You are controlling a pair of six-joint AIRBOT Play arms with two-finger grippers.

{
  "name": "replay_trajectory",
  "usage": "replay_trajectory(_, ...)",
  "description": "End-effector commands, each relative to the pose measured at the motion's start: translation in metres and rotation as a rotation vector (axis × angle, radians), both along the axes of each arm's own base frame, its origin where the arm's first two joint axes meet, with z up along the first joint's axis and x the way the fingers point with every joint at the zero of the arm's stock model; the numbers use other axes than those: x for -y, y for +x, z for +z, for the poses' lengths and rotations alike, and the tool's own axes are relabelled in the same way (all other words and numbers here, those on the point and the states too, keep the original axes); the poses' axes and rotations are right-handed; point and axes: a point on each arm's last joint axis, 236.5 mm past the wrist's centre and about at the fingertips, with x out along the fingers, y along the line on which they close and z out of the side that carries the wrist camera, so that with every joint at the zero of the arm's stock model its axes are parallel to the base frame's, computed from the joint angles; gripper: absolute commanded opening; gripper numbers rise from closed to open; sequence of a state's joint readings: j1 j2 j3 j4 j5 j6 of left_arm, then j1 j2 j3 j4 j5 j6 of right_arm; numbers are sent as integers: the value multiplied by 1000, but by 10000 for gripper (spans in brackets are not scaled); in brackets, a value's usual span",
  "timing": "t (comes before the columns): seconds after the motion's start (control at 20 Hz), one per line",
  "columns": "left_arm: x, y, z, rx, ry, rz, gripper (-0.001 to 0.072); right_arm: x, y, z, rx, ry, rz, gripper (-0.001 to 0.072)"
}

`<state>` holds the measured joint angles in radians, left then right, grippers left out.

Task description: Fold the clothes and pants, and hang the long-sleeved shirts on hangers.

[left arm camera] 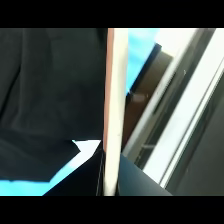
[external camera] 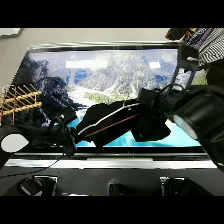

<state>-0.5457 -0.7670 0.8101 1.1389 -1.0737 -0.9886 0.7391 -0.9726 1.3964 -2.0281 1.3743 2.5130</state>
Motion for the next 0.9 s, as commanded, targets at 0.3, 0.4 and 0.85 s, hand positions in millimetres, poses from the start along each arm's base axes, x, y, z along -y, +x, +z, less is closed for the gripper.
replay_trajectory(0.3,52,11,-4,4,-143,-96,25,0,-12,25,-10,25,32,47)
replay_trajectory(0.4,58,14,-7,4,-157,-106,25,0,-13,24,-14,13,40,47)
replay_trajectory(0.85,74,21,-5,36,-217,-143,25,16,-24,13,-77,-107,78,47)
